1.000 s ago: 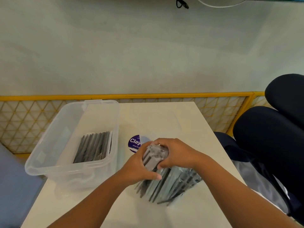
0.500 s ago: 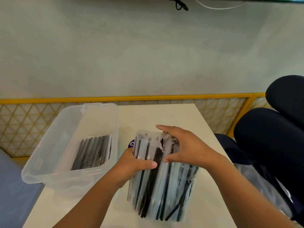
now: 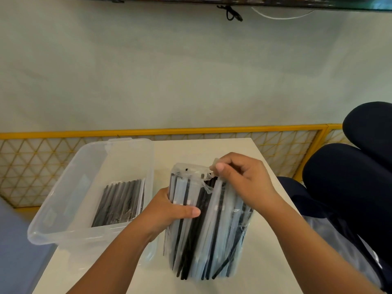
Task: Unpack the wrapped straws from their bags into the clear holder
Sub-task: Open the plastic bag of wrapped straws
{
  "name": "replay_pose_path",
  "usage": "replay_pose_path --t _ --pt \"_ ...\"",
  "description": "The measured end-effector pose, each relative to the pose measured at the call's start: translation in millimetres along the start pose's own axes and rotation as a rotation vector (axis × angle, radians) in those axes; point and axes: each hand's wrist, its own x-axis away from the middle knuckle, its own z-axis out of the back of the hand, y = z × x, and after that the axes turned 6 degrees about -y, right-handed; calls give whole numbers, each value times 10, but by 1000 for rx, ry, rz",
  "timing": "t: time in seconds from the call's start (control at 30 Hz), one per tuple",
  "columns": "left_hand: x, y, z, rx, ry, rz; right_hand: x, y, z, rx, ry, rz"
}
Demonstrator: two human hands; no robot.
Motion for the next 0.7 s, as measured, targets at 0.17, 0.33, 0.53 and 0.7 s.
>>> replay_pose_path --t 0.17,0.33,0.53,0.7 --pt "49 32 42 -41 -46 -54 -199 -157 111 -214 -53 -320" --pt "81 72 46 -62 -64 -61 -276 -166 126 -108 -101 -479" --pt "69 59 84 61 -54 -77 -212 -83 238 49 -35 -517" --pt "60 61 120 204 -49 -77 -6 -109 290 93 173 -240"
